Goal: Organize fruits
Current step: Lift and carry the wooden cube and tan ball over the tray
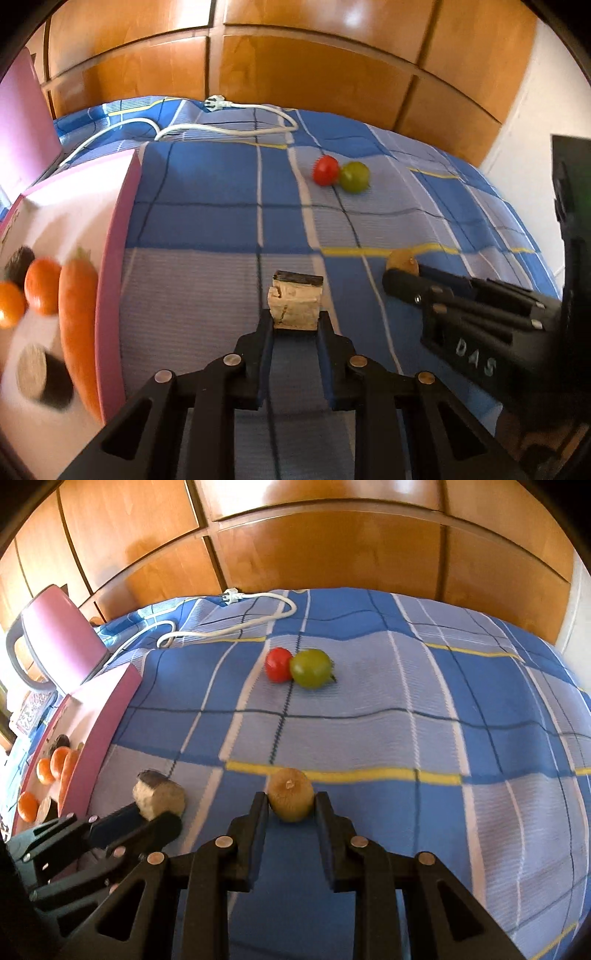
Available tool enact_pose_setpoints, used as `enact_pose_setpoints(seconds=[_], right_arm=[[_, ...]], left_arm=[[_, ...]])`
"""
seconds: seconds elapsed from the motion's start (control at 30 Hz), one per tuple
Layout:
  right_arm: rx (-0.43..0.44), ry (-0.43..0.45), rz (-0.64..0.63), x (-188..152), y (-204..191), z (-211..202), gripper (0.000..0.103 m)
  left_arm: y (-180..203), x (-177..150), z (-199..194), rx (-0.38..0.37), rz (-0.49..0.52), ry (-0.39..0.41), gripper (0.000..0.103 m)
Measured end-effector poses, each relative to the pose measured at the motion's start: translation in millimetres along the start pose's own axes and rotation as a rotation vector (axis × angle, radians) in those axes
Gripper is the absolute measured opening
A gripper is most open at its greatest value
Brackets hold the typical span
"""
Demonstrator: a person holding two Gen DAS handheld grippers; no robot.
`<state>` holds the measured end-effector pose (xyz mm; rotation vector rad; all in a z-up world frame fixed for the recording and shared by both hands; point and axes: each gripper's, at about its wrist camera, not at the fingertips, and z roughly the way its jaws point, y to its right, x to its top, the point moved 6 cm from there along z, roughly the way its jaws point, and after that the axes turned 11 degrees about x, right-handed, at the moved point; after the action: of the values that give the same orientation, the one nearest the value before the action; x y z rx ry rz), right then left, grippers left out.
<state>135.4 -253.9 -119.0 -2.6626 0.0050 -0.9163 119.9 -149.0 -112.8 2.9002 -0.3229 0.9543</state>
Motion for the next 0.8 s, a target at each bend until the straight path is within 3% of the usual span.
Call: enact_pose_setpoints(seconds=[0.33,0.57,0.8], right_arm=[[-0.034,0.008,-0.041,-36,-3,-24,0.026],[-0.017,0.030,-0.010,-37,1,-25,0.026],[-0.048,0.030,-0.029,-39,-3,-27,0.026]], left_arm=[[3,-30,-20,-0.045,-0.003,0.042,0.022],[-1,-30,-21,-0.079,-0.034,0.034,0.022],[0,-31,-23,-0.066,-0.018,0.034,0.022]])
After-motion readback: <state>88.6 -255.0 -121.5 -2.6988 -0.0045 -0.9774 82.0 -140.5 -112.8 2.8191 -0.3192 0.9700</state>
